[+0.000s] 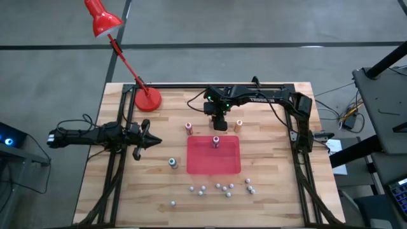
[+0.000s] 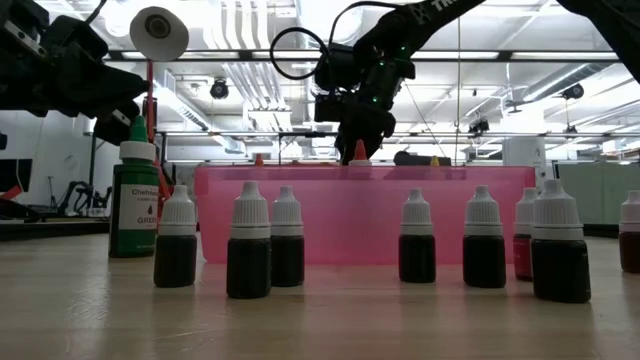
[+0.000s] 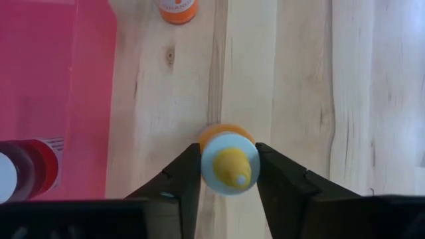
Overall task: Pick & Place food coloring
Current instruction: Put the left large yellow food coloring bottle into the container
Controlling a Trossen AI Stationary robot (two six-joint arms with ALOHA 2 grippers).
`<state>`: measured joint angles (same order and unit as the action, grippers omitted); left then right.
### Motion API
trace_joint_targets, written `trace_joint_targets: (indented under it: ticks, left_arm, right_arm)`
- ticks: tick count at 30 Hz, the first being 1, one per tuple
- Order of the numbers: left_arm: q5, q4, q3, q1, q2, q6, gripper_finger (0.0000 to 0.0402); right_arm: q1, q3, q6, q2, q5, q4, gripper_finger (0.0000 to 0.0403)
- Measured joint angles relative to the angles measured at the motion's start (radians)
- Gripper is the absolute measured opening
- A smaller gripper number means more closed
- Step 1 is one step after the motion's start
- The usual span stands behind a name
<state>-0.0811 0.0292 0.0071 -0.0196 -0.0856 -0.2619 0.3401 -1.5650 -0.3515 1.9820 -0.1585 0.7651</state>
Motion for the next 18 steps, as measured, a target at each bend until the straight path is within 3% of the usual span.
trace_joint_targets:
  ticks: [8,18]
  left_arm:
    - [0.0,0.0,0.0,0.0,0.0,0.0,0.0]
    - [0.0,0.0,0.0,0.0,0.0,0.0,0.0]
  right_arm:
    - [0.0,0.0,-0.024,-0.014,0.014,0.003,0.0108]
    - [-0.002,-0.001,-0.045,-0.152,0.064,0.064,0.0109]
